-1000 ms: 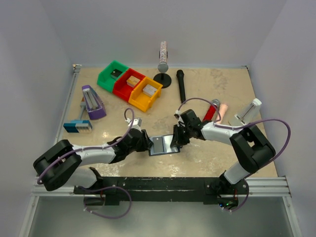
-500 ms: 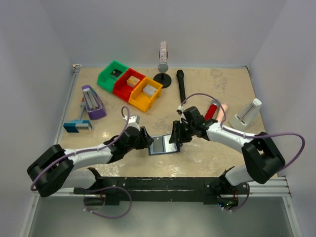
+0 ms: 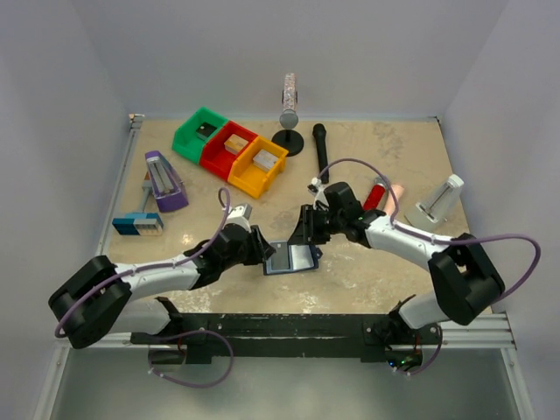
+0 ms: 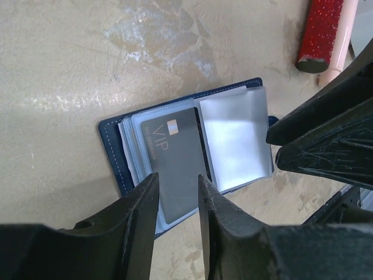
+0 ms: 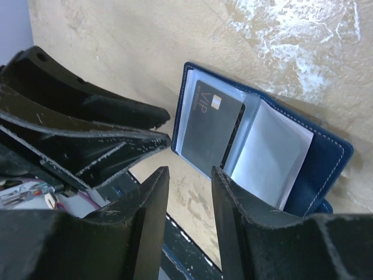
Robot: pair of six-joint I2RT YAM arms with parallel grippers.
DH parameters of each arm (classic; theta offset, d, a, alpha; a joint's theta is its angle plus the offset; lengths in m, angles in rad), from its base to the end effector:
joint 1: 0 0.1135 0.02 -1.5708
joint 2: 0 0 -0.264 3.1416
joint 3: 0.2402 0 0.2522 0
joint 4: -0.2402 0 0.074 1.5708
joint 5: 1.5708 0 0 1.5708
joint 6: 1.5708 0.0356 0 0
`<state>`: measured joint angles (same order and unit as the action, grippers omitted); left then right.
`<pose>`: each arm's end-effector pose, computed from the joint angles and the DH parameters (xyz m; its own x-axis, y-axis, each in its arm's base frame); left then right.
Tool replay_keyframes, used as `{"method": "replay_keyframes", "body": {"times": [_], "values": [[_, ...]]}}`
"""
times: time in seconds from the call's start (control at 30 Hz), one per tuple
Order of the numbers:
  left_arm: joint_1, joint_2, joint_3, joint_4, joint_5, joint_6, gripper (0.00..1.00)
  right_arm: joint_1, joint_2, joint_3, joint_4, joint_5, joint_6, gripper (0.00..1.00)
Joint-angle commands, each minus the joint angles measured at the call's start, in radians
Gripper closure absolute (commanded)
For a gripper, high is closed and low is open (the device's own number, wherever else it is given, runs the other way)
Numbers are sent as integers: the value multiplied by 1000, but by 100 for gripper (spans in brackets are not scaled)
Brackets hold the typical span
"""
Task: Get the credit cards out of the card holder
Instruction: Remove the credit card from the card holder.
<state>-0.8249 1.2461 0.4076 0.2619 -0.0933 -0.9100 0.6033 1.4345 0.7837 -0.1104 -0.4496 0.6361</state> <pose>0.1625 -0.1710 0.1620 -0.7626 -0.3330 -0.5546 0.1242 0.7660 -0.6307 0.2318 0.1785 0.2012 -0.9144 0.0197 -0.4043 -0.2820 0.6855 0.6713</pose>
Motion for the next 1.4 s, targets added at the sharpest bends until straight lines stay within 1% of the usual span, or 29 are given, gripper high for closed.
{"method": "replay_keyframes", "body": {"times": [0.0, 0.03, 0.27, 0.63, 0.87, 1.17, 1.37], "values": [[4, 55, 5, 106, 58, -21, 64, 4, 49, 28, 107, -87, 54, 61], [3, 62, 4, 114, 61, -24, 65, 6, 62, 26, 130, -89, 60, 61], [4, 98, 2, 109, 43, -23, 69, 6, 144, 35, 147, -89, 68, 63], [4, 142, -12, 112, 23, -32, 71, 7, 208, 12, 179, -95, 65, 64], [3, 131, -24, 109, 18, -35, 71, 6, 237, 5, 189, -90, 59, 65], [3, 108, -39, 103, 7, -41, 67, 6, 257, 3, 195, -89, 56, 65], [4, 96, -43, 96, 6, -41, 67, 6, 261, 0, 199, -89, 56, 65]]}}
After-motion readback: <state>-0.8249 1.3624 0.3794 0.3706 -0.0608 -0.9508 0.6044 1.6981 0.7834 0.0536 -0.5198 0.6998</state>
